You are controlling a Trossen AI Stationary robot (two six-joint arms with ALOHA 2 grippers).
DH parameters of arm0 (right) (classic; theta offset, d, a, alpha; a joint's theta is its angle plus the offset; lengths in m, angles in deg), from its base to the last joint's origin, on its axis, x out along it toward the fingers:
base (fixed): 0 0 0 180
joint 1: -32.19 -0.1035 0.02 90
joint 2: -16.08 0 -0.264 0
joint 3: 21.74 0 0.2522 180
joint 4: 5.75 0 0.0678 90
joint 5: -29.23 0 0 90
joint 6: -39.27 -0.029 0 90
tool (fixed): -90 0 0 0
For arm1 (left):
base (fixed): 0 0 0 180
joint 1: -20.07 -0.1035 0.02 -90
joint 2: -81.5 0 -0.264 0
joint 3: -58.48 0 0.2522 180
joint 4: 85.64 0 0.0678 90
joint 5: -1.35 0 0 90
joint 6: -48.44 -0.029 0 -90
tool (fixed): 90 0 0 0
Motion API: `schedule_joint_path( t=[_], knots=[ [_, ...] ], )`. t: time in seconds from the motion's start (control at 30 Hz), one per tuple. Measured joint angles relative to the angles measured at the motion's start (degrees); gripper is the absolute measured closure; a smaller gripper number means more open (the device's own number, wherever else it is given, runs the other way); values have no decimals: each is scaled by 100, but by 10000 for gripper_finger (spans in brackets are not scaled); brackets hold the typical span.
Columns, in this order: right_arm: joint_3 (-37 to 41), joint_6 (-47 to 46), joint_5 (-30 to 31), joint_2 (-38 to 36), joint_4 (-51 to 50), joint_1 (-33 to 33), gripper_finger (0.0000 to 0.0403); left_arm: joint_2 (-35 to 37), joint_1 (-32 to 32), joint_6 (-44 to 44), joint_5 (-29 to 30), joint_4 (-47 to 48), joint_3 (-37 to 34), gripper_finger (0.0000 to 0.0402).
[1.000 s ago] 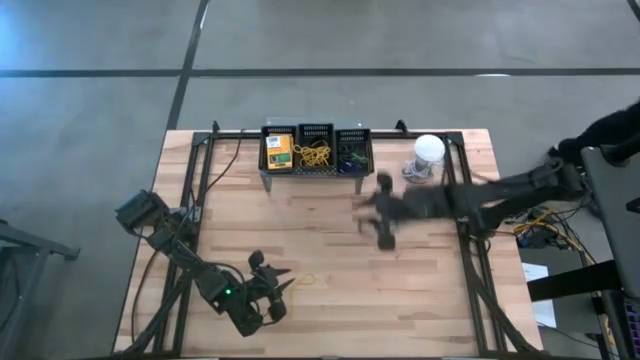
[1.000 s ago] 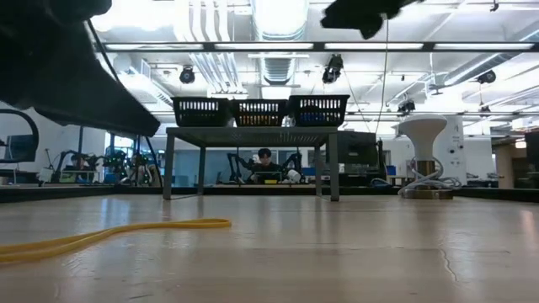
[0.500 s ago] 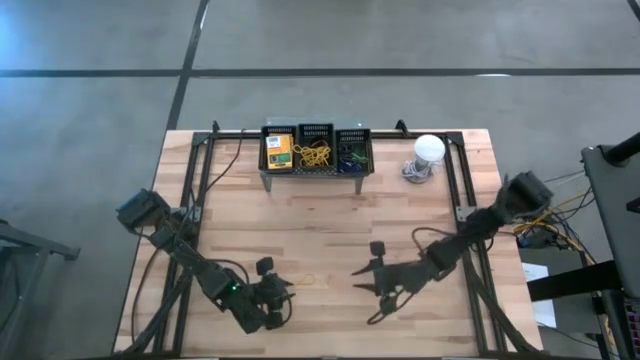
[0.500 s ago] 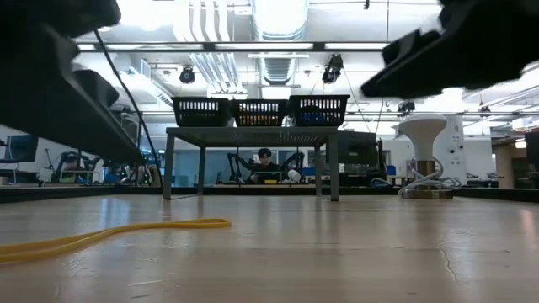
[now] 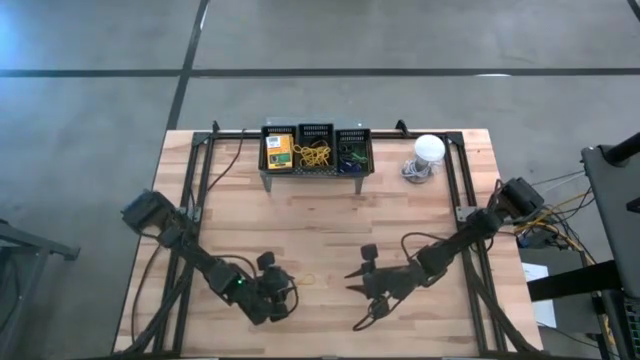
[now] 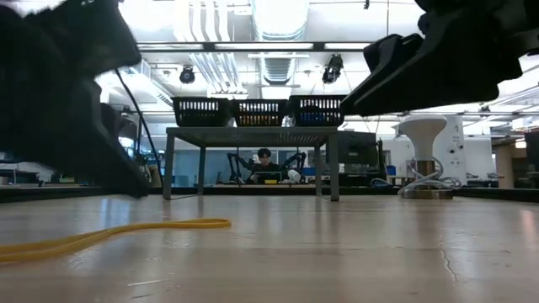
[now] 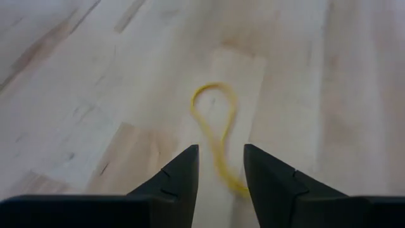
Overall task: Pick & Place Office Desk Supplies
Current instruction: Put the yellow rubber band into the middle black basket
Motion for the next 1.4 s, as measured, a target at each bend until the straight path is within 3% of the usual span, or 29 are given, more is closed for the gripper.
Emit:
schedule_joint_path(
  t=[0.27, 0.37, 0.53, 0.67, 0.83, 1.03, 1.27, 1.4],
  knots=[
    [19, -21, -3, -45, -8, 0, 297, -540, 2, 166, 2, -215, 30, 279],
    [24, -18, -3, -38, -12, 0, 301, -610, 2, 298, 5, -230, 39, 306],
    [24, -1, -3, -40, -15, 0, 307, -616, -10, 301, -106, -76, 43, 389],
    [11, -104, -7, -258, -546, -52, 307, -433, -85, 39, -13, 91, 75, 398],
    [43, -855, 345, -717, -1513, -262, 313, 198, -222, -1326, 494, 248, 591, 400],
    [458, -1237, 1216, -661, -1137, -426, 326, 843, -825, -3439, 873, 533, 1664, 400],
    [655, -1229, 1354, -325, -659, -385, 337, 1138, -2318, -5692, 911, 1011, 2798, 400],
    [644, -1135, 1350, -268, -647, -376, 340, 1219, -3360, -6323, 919, 952, 3084, 400]
  ],
)
